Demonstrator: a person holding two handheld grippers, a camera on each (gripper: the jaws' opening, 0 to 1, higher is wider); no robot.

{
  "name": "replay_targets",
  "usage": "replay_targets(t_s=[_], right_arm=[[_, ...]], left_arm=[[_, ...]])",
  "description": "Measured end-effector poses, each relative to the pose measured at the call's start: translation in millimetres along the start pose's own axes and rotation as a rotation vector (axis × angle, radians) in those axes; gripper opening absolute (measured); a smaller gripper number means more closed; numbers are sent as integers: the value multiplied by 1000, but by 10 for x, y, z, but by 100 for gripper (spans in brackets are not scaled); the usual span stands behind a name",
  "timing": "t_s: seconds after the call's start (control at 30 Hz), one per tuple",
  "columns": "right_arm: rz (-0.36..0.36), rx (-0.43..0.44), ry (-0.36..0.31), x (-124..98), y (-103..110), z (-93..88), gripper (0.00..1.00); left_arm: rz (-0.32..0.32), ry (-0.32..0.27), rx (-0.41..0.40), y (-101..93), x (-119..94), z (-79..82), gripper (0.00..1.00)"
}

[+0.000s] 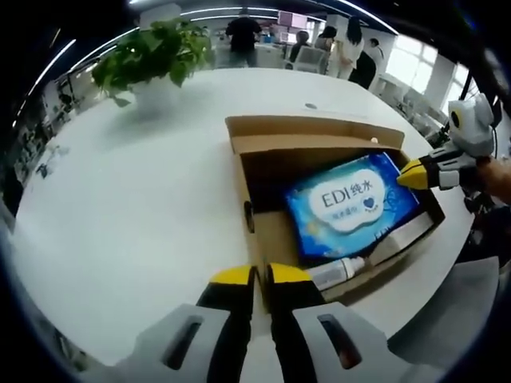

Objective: Operate the shoe box by opening the lid, removing the specified soft item, and placing it in the target area until the item is outside and the box remains undamaged.

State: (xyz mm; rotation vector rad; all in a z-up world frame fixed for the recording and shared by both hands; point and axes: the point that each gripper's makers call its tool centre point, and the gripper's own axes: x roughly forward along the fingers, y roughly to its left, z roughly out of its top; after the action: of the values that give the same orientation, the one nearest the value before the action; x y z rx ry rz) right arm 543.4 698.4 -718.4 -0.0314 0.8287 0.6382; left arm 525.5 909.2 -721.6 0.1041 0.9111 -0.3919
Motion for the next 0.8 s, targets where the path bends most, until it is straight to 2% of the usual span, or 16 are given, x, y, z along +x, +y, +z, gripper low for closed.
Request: replay_targets(t_s=[0.27, 0.43, 0.57, 0.8], right_arm=[[-13, 4, 19, 15, -75, -94, 0], [-18, -1, 23, 24, -90, -112, 0], [-20, -2, 26, 28, -99, -122, 0], [-29, -14, 33, 41, -120, -155, 0]], left_arm=[[-19, -17, 34, -91, -134, 149, 11], [-33, -43, 68, -175, -148, 287, 11], [-62, -42, 103, -311, -85, 355, 11], [-109, 10, 164, -473, 137, 321, 14]])
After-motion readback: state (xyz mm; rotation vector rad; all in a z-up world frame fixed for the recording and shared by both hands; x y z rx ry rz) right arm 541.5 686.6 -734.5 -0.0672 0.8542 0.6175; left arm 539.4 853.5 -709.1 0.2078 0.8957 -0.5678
